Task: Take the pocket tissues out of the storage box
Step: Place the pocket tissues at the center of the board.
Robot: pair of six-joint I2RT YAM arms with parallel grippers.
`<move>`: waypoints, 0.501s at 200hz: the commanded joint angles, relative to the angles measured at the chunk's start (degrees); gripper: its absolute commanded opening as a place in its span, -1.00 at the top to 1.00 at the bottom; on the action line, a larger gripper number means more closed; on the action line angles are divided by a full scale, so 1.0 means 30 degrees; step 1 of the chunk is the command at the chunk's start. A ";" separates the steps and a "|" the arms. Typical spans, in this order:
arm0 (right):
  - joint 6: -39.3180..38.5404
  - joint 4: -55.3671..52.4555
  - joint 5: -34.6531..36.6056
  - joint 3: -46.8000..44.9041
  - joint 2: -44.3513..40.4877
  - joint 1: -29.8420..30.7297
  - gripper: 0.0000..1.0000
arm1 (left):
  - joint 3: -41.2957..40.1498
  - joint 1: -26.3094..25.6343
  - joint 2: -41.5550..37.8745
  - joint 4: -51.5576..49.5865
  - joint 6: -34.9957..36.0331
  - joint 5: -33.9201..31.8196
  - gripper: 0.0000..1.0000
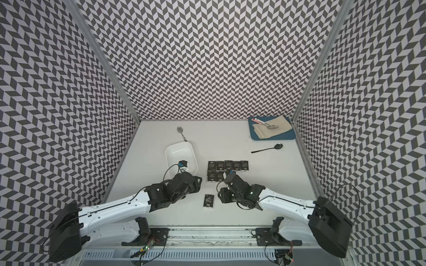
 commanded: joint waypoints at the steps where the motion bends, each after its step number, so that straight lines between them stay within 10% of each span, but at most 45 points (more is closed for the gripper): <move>1: 0.1648 0.2376 0.0237 0.0061 0.0871 0.0947 0.14 | -0.0418 0.1443 -0.1120 -0.1194 0.1144 0.0023 0.19; 100: 0.2345 0.3957 0.0117 0.0240 0.3304 0.2114 0.14 | -0.1286 0.3251 -0.2093 -0.1331 0.1588 0.1001 0.18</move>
